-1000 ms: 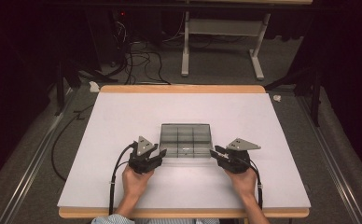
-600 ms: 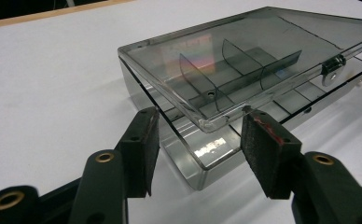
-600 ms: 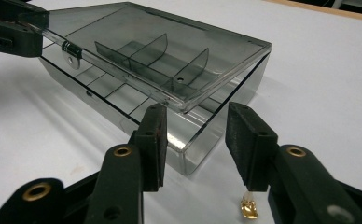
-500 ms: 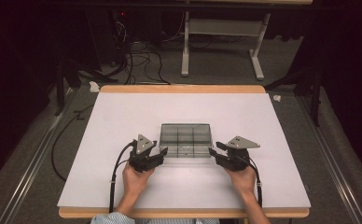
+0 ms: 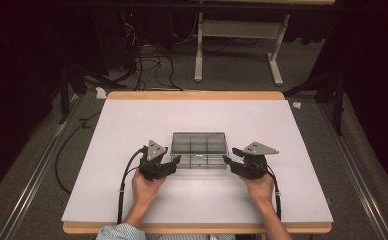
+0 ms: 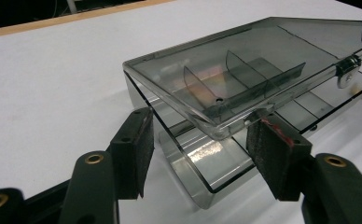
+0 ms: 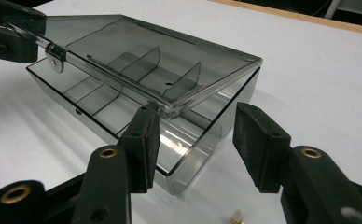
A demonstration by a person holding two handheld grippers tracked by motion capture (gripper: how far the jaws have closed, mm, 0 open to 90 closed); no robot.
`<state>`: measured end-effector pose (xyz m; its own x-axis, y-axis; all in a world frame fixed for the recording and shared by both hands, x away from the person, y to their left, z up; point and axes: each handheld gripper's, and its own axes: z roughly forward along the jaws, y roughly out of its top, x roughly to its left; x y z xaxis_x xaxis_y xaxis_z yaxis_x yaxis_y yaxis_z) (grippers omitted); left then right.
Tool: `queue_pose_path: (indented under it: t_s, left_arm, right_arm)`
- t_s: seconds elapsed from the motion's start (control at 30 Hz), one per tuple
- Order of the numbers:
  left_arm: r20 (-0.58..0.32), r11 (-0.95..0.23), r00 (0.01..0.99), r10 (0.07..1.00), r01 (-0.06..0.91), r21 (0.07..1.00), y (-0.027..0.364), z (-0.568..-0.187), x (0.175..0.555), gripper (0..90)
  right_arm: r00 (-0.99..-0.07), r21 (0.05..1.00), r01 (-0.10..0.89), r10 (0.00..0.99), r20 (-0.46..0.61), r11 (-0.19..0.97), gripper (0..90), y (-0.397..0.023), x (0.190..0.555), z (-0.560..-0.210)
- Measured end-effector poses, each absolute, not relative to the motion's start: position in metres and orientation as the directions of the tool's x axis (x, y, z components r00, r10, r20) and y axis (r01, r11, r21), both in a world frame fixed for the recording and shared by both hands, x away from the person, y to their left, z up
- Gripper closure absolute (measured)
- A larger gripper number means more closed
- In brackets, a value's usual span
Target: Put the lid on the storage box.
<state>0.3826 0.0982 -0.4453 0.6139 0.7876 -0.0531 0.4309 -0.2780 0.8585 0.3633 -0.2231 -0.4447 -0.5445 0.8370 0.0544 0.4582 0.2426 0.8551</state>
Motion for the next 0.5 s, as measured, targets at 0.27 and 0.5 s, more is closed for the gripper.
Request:
queue_pose_path:
  t_s: [0.27, 0.5]
  left_arm:
    - [-0.081, -0.246, 0.615, 0.785, 0.429, 0.869, 0.1027, -0.4443, 0.3868, 41.9]
    - [-0.046, -0.286, 0.625, 0.779, 0.421, 0.861, 0.0995, -0.4396, 0.3907, 41.9]
  right_arm:
    - [-0.538, 0.86, 0.458, 0.84, 0.067, 0.224, 50.5, -0.2245, 0.367, -0.4424]
    - [-0.534, 0.857, 0.467, 0.841, 0.079, 0.216, 50.5, -0.227, 0.3696, -0.4416]
